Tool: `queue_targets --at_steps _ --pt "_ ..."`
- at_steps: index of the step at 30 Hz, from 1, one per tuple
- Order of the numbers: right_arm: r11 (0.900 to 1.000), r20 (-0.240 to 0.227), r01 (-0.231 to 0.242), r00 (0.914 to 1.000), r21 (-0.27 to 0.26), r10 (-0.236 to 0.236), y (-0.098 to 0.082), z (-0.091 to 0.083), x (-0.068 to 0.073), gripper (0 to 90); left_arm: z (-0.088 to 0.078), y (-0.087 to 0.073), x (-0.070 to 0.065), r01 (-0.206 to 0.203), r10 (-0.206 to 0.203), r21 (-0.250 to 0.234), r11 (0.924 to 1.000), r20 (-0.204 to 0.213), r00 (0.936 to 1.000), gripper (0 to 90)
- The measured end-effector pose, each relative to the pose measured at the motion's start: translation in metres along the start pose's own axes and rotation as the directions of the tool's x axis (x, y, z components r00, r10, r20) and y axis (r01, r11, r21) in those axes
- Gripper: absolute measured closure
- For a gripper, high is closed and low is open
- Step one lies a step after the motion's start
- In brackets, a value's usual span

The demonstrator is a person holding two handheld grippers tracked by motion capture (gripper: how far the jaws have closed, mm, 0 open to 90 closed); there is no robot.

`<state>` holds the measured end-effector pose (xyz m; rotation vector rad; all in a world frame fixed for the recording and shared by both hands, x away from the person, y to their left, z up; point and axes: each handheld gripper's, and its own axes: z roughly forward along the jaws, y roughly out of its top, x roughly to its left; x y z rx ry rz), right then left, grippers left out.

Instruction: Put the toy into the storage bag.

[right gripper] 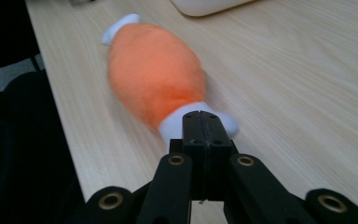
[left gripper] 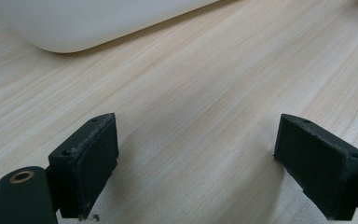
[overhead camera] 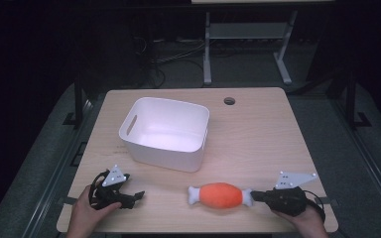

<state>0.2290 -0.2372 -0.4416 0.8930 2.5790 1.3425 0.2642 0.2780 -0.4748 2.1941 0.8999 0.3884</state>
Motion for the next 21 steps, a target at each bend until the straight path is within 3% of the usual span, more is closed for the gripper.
queue_targets --at_steps 13,21 --pt "0.999 -0.081 0.038 0.996 0.008 -0.037 0.006 0.011 0.015 89.3 0.0 0.0 0.0 0.0 0.0 0.0 1.0 0.0 1.0 12.7" --pt "0.996 -0.103 0.054 0.9936 0.073 -0.046 0.002 0.026 0.018 89.4 0.0 0.0 0.0 0.0 0.0 0.0 1.0 0.0 1.0 12.7"
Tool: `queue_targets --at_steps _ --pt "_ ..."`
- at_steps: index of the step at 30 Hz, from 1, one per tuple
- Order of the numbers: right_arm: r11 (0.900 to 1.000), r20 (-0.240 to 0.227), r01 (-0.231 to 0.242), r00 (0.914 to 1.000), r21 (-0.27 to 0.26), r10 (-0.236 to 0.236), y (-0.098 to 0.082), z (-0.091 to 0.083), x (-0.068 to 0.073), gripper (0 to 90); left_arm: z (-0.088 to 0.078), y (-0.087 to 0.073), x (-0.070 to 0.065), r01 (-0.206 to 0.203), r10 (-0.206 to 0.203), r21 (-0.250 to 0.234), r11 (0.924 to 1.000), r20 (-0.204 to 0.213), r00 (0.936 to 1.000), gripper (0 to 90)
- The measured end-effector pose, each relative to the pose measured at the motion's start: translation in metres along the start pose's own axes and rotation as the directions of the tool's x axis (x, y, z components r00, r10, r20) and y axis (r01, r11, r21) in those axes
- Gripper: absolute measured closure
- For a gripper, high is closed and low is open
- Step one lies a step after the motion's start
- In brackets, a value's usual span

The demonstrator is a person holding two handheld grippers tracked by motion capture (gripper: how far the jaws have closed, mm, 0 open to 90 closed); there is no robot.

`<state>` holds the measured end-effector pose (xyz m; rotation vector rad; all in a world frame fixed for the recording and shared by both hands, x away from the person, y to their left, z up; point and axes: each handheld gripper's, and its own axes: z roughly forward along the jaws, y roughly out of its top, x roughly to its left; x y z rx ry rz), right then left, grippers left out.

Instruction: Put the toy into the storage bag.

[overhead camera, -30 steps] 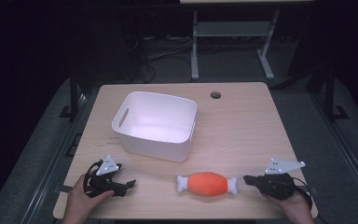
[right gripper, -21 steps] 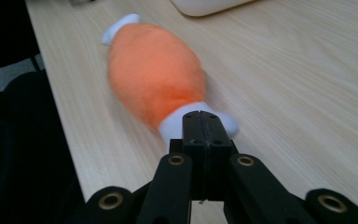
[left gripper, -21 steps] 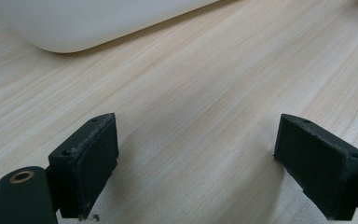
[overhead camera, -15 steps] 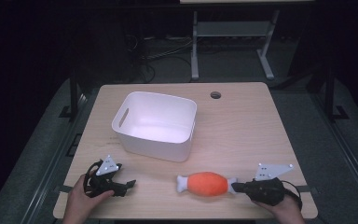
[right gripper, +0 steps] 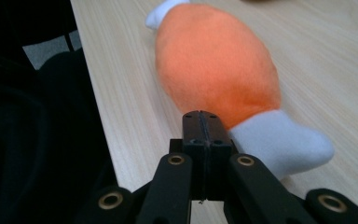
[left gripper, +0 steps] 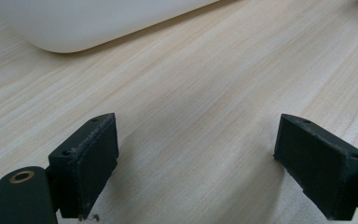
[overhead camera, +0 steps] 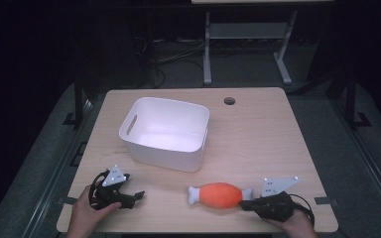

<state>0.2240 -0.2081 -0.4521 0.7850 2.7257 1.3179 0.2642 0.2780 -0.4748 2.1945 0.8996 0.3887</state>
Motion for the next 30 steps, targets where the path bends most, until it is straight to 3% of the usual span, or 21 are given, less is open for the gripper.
queue_targets --at_steps 14,30 --pt "0.999 0.047 -0.026 0.9986 0.021 0.025 -0.004 0.001 -0.013 89.4 0.0 0.0 0.0 0.0 0.0 0.0 1.0 0.0 1.0 12.7" --pt "0.999 0.092 -0.035 0.9951 0.016 0.034 0.004 0.005 -0.033 89.4 0.0 0.0 0.0 0.0 0.0 0.0 1.0 0.0 1.0 12.7"
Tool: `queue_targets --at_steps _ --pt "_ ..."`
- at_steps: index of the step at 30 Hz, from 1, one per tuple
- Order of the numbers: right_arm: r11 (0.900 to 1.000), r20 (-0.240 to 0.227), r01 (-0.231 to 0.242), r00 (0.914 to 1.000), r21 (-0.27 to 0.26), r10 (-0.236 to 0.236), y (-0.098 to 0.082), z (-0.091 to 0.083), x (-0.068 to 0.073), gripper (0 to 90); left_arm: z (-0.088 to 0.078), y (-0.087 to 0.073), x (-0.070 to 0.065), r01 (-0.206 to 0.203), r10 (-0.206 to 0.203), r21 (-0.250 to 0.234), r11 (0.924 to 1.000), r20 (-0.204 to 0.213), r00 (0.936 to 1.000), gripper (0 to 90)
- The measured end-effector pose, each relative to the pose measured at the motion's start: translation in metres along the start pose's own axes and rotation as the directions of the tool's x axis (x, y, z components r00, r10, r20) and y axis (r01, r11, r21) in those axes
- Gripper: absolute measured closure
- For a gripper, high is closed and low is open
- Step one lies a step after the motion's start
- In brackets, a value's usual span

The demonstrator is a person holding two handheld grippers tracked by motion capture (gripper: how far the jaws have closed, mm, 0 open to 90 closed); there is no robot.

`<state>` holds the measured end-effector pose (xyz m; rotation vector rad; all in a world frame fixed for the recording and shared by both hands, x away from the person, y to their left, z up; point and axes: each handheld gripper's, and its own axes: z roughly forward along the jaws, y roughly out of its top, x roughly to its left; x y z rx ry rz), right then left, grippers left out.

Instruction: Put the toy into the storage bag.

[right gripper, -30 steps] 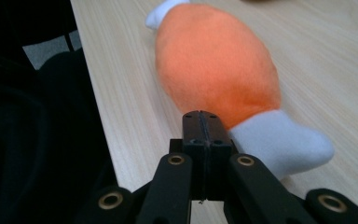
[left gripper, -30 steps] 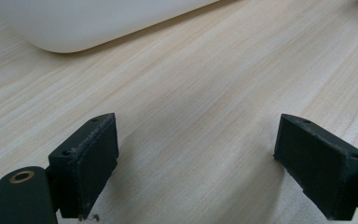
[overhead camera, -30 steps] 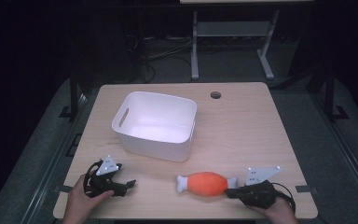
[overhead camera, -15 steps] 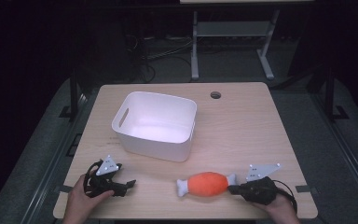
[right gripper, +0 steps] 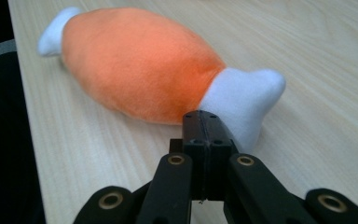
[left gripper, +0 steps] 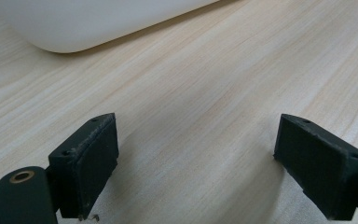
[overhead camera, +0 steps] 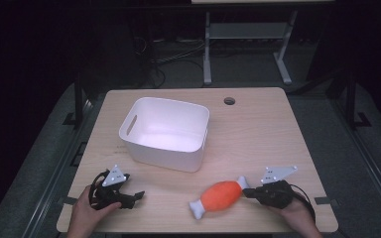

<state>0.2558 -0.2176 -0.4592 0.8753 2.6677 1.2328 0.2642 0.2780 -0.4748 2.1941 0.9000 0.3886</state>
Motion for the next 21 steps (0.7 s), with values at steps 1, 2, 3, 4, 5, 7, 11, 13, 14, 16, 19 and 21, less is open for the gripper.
queue_targets --at_steps 1,2,3,4,5,7,11,13,14,16,19,21 --pt "1.0 0.002 0.001 1.0 0.003 -0.001 0.001 0.0 -0.001 89.4 0.0 0.0 0.0 0.0 0.0 0.0 1.0 0.0 1.0 12.7" --pt "1.0 0.004 0.004 1.0 0.0 -0.004 0.001 0.001 -0.002 89.4 0.0 0.0 0.0 0.0 0.0 0.0 1.0 0.0 1.0 12.7" --pt "1.0 0.005 0.003 1.0 0.0 -0.003 0.002 0.002 -0.003 89.4 0.0 0.0 0.0 0.0 0.0 0.0 1.0 0.0 1.0 12.7" --pt "1.0 0.006 0.002 1.0 0.0 -0.002 0.003 0.002 -0.003 89.4 0.0 0.0 0.0 0.0 0.0 0.0 1.0 0.0 1.0 12.7" --pt "1.0 0.007 0.002 1.0 -0.001 -0.001 0.003 0.003 -0.004 89.4 0.0 0.0 0.0 0.0 0.0 0.0 1.0 0.0 1.0 12.7" --pt "1.0 0.013 0.005 0.9999 -0.002 -0.005 0.004 0.004 -0.005 89.4 0.0 0.0 0.0 0.0 0.0 0.0 1.0 0.0 1.0 12.7" --pt "1.0 0.021 0.004 0.9998 -0.001 -0.004 0.008 0.007 -0.009 89.4 0.0 0.0 0.0 0.0 0.0 0.0 1.0 0.0 1.0 12.7" --pt "1.0 0.025 0.005 0.9997 -0.006 -0.005 0.011 0.009 -0.012 89.4 0.0 0.0 0.0 0.0 0.0 0.0 1.0 0.0 1.0 12.7" --pt "1.0 0.024 0.005 0.9997 -0.008 -0.005 0.011 0.01 -0.013 89.4 0.0 0.0 0.0 0.0 0.0 0.0 1.0 0.0 1.0 12.7" --pt "1.0 0.029 0.006 0.9996 -0.005 -0.006 0.014 0.012 -0.015 89.4 0.0 0.0 0.0 0.0 0.0 0.0 1.0 0.0 1.0 12.7" --pt "1.0 0.033 0.004 0.9995 -0.007 -0.003 0.019 0.013 -0.017 89.4 0.0 0.0 0.0 -0.001 0.001 0.003 1.0 0.001 1.0 12.7" --pt "1.0 0.035 0.007 0.9994 -0.01 -0.007 0.022 0.016 -0.018 89.4 0.0 0.0 0.0 0.001 -0.001 0.001 1.0 0.001 1.0 12.7"
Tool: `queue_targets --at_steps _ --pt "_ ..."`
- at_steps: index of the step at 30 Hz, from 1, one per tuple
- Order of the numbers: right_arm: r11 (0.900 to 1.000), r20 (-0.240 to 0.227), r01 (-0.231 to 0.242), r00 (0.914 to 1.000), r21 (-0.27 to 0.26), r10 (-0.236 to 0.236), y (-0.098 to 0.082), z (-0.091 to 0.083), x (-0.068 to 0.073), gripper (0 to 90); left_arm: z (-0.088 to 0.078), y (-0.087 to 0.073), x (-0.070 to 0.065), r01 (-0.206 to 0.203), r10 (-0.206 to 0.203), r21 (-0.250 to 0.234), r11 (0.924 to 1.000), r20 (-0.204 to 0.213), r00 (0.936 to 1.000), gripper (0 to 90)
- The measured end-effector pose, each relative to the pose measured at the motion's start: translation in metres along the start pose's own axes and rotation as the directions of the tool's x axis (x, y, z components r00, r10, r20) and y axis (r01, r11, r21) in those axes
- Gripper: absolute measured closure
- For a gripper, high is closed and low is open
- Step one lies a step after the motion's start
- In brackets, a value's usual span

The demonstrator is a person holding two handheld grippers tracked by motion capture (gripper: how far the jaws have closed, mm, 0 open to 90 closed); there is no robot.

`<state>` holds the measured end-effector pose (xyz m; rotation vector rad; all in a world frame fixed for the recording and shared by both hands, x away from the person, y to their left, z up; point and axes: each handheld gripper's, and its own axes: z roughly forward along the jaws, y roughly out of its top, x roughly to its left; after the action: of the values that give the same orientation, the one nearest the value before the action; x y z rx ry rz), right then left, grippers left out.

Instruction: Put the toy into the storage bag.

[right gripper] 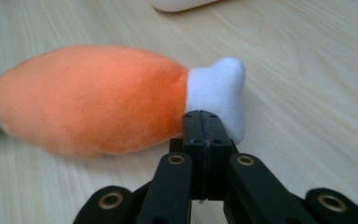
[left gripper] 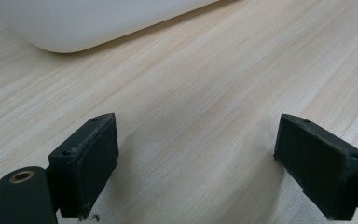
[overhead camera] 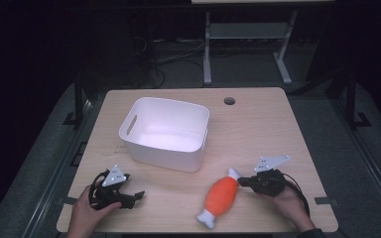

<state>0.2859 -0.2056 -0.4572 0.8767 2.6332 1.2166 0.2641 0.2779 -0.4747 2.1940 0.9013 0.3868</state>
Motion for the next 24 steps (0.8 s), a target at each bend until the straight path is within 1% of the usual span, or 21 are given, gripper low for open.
queue_targets --at_steps 9,14,18,24 --pt "1.0 -0.002 -0.002 1.0 0.001 0.002 0.013 0.011 -0.004 89.4 0.0 0.0 0.0 0.0 0.0 -0.001 1.0 -0.001 1.0 12.7" --pt "1.0 0.002 0.012 0.9999 -0.012 -0.012 0.024 0.019 -0.005 89.5 0.0 0.0 0.0 0.0 0.0 -0.001 1.0 -0.001 1.0 12.7" --pt "1.0 0.001 0.016 0.9999 -0.002 -0.016 0.031 0.027 -0.004 89.5 0.0 0.0 0.0 0.0 0.0 -0.001 1.0 -0.001 1.0 12.7" --pt "0.999 0.0 0.031 0.9995 -0.012 -0.031 0.043 0.036 -0.004 89.6 0.0 0.0 0.0 0.0 0.0 -0.002 1.0 -0.001 1.0 12.7"
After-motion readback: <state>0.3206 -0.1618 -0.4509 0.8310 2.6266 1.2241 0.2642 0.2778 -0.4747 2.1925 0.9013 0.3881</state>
